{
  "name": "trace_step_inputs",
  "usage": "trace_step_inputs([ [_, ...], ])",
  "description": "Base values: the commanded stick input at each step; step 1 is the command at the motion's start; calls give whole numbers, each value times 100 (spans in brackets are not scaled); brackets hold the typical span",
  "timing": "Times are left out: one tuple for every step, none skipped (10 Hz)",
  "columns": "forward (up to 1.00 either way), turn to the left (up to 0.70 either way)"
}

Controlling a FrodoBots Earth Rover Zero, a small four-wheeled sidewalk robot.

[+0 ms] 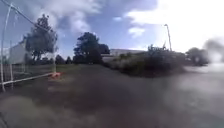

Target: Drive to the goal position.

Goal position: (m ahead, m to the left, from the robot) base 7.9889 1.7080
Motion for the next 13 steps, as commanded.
trace_step_inputs([
  [100,0],
  [100,0],
  [100,0],
  [100,0],
  [100,0],
  [100,0],
  [100,0],
  [100,0],
  [100,0],
  [100,0],
  [100,0],
  [100,0],
  [100,0],
])
